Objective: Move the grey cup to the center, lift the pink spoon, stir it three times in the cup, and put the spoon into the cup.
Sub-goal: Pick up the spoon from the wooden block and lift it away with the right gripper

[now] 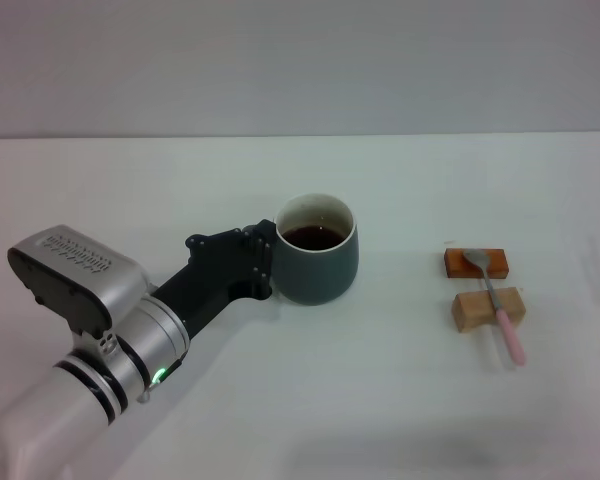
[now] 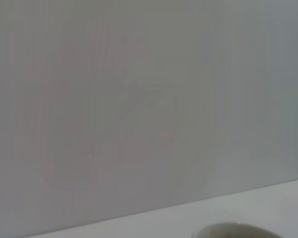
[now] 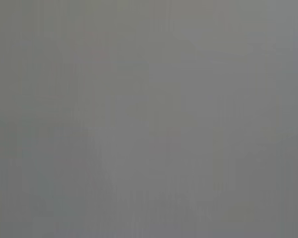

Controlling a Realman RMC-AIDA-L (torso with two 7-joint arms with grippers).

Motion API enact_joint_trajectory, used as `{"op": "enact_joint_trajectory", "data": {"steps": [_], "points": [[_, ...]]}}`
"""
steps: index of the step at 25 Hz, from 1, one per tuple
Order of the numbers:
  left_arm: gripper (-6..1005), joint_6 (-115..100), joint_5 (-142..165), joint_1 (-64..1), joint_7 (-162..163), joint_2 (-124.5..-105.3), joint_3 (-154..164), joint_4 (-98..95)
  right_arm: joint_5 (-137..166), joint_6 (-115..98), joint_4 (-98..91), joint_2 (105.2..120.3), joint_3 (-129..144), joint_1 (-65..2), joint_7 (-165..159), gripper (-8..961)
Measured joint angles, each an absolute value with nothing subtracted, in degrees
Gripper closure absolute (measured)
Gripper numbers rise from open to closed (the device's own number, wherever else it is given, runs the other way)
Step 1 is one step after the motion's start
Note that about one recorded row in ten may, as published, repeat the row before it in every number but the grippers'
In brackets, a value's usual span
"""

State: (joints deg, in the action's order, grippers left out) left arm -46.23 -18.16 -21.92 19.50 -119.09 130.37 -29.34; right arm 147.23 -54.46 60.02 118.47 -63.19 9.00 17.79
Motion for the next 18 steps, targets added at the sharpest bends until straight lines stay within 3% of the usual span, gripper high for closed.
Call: {"op": "enact_joint_trajectory", "data": {"steps": [10,18], "points": [[1001,-47.48,-18.57,-19.22,19.30,-118.29,122.63,-30.09,147.33,-52.79,60.43,118.65,-60.21,9.20,17.76,277],[1001,-49.17,-18.29,-16.62,18.68,-116.92,107.58,-29.64,145.32,-53.38,63.03,118.96,-50.92,15.19,18.03,277]]}}
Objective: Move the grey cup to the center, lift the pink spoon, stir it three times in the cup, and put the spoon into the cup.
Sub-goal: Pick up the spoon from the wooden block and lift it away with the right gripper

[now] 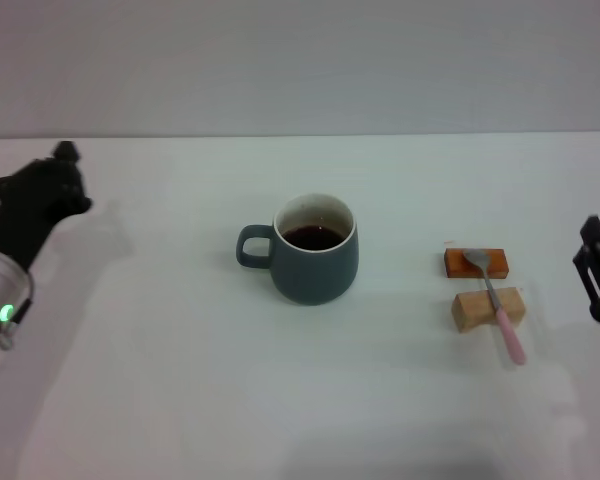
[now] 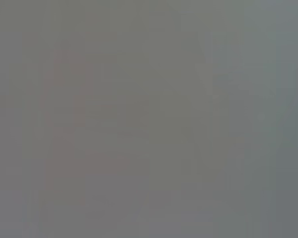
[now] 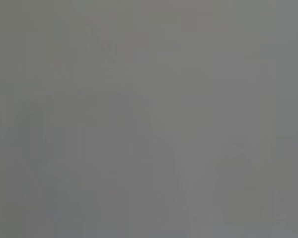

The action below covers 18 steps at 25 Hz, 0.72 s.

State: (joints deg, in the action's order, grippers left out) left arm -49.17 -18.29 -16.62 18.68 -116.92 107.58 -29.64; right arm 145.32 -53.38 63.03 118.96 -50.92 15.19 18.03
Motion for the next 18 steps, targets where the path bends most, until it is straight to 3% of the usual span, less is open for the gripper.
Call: {"op": "enact_joint_trajectory", "data": {"steps": [18], "points": [[1001,-51.87,-17.66,-14.82,16.52,-116.92,103.09,-29.87,140.21,-52.19,56.71,118.60,-43.65,14.12,17.34,278]]}}
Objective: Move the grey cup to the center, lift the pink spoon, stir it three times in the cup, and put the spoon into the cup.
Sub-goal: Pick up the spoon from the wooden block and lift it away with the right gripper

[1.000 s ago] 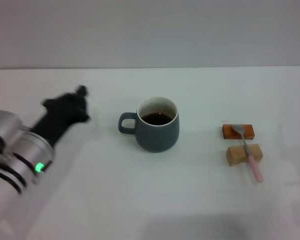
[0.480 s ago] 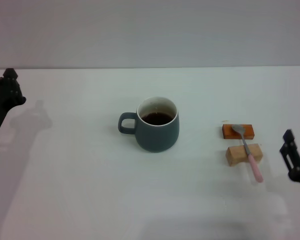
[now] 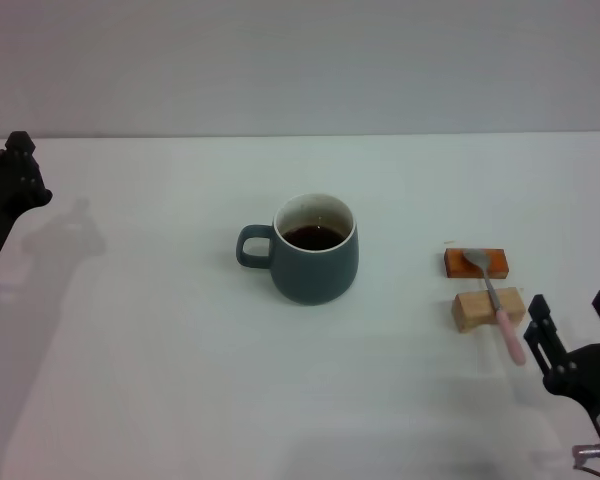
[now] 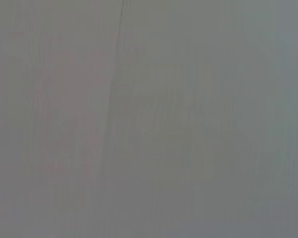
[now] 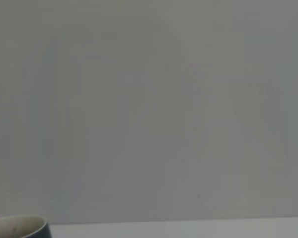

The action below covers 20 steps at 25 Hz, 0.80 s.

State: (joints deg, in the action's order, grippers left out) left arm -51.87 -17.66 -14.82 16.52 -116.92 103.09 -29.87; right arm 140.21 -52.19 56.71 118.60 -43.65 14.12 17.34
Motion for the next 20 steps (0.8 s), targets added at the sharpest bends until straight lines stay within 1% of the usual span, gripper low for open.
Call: {"op": "enact_joint_trajectory", "data": {"steps": [20], "points": [[1001,-52.95,-16.95,-14.76,16.52,-117.08,103.00,-29.71,139.83,-44.09,53.70,118.59,-43.46,10.14,12.15,279]]}}
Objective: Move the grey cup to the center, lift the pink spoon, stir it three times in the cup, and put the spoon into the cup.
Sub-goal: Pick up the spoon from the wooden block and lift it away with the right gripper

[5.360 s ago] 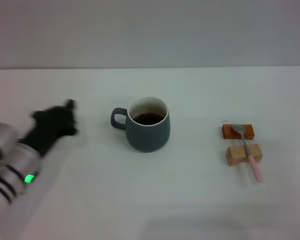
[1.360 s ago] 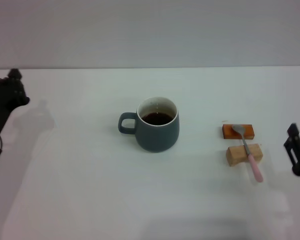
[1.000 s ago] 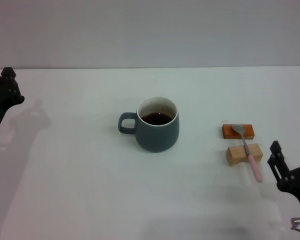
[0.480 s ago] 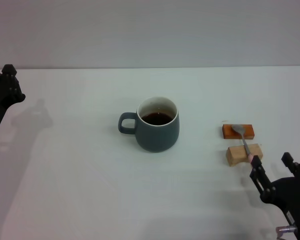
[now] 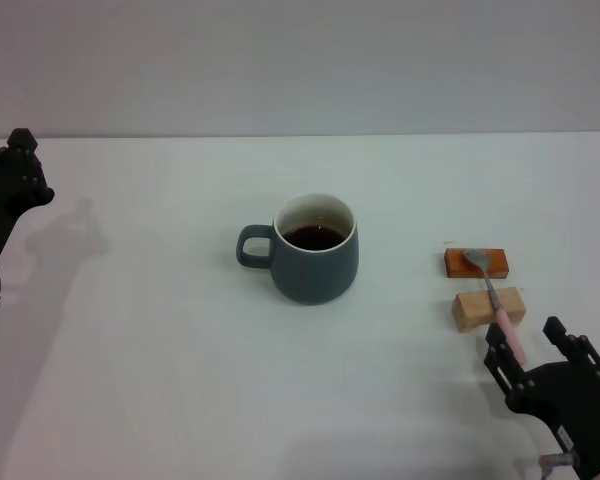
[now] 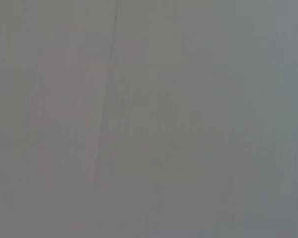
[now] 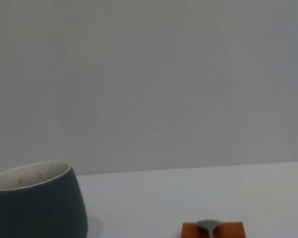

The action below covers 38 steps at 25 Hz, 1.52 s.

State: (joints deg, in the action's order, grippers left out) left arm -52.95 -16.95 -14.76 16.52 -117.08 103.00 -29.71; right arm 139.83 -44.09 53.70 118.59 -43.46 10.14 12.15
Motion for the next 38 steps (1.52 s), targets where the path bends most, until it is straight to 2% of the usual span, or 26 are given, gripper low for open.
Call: {"op": "enact_joint_trajectory", "data": {"steps": [38], "points": [[1001,-54.32,-16.88,-14.05,16.74,-117.51,103.04,-29.71,136.58,-41.01,50.34,118.52,-44.37,4.54,11.42,283]]}}
